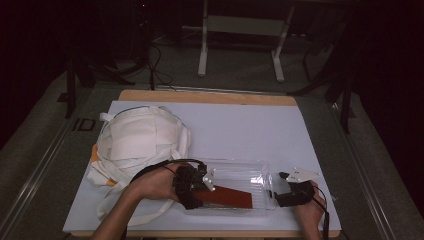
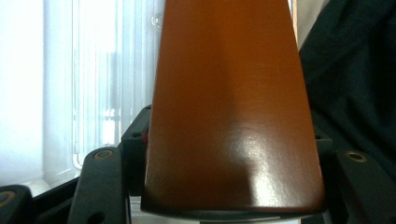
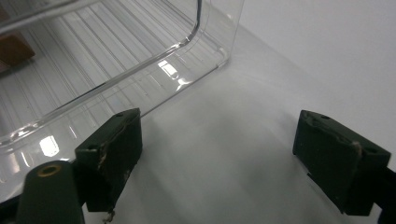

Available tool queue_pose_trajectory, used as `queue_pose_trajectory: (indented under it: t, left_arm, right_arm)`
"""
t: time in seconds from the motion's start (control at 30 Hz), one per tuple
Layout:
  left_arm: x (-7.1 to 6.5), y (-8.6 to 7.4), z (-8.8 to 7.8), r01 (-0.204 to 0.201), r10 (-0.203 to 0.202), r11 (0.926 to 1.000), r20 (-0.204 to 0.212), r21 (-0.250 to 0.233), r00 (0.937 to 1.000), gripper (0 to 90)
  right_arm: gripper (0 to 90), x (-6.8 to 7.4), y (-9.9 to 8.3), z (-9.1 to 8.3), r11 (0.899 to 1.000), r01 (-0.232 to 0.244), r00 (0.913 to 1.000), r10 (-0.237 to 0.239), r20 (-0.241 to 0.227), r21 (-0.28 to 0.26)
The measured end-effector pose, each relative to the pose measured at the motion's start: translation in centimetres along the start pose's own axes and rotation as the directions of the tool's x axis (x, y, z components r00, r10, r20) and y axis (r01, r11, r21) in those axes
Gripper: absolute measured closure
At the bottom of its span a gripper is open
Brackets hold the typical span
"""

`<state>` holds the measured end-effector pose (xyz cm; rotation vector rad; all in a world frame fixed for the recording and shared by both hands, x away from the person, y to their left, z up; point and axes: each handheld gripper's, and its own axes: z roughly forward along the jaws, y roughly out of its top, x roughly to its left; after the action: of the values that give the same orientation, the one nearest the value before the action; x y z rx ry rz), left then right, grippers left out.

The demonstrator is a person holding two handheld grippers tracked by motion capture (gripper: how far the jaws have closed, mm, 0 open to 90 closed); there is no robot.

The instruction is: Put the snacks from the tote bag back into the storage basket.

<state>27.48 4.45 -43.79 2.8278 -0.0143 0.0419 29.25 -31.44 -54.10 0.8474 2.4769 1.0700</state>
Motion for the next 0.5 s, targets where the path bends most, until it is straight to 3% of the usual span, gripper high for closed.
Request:
queue_pose_trajectory:
  t: [0.3, 0.5]
  left_arm:
    - [-0.2, 0.2, -0.5, 0.003, -0.003, 1.0, -0.013, -0.002, 0.9999, 39.7]
    - [-0.3, 0.3, -1.1, 0.014, -0.013, 0.9998, 0.018, -0.014, 0.9998, 39.3]
  right_arm:
    - [15.7, 0.0, 0.0, 0.0, 1.0, -0.001, 1.0, 0.001, -0.001, 0.0]
    - [15.6, 0.0, 0.0, 0.0, 1.0, -0.002, 1.0, 0.002, -0.001, 0.001]
